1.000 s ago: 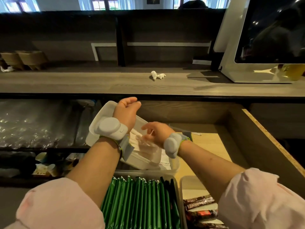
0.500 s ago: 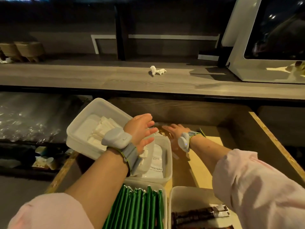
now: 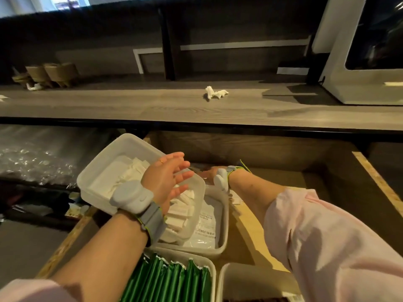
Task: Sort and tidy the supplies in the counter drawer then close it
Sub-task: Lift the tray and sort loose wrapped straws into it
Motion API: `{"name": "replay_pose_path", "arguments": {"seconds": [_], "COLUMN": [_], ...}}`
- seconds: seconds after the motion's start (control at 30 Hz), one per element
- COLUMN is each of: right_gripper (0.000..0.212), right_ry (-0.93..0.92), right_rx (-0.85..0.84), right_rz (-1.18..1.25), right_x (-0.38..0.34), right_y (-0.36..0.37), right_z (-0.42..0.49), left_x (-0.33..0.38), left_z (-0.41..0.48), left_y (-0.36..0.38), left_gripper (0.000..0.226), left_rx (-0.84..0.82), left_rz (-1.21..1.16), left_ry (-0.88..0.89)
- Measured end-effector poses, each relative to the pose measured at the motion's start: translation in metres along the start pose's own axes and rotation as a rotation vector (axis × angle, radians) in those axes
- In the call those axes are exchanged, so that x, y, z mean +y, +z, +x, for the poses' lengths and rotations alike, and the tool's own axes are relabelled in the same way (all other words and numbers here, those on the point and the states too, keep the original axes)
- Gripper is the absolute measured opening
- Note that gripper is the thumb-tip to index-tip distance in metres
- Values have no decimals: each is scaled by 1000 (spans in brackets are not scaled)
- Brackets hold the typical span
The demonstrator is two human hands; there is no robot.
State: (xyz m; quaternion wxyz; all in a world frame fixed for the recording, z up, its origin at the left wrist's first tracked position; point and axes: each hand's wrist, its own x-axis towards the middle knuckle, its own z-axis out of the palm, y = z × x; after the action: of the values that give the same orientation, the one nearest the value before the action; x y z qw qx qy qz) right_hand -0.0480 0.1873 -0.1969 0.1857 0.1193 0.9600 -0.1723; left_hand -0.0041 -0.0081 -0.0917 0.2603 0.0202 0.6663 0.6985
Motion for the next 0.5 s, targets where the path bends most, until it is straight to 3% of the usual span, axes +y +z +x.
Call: {"name": "replay_pose_path", "arguments": {"seconds": [0.03,0.1,0.17,0.27,0.37,0.5], "right_gripper": [69,44,34,32,31,46], "right_ry": [38,61,70,93,197,337], "right_rx": [-10,-10,46,142,132,107], "right_rz": [44,122,115,-24,-59,130], "right_x": [-1,1,8,24,42,71], "right_y": [1,1,0,10,21,28], "right_z": [-1,-5,-16,-43,-65,-103], "left_x": [0,-1,1,0,-1,-8], "left_z": [0,-2,-6,-9,-13,-26], "left_y": [-1,-1,0,1,3,13], "left_gripper": [16,16,16,17,17,15], "left_rx": [-2,2,-5,-17,-55,-159], "left_rz": [1,6,12,29,38,72], "left_ry": [-2,8,18,12,1,-2]}}
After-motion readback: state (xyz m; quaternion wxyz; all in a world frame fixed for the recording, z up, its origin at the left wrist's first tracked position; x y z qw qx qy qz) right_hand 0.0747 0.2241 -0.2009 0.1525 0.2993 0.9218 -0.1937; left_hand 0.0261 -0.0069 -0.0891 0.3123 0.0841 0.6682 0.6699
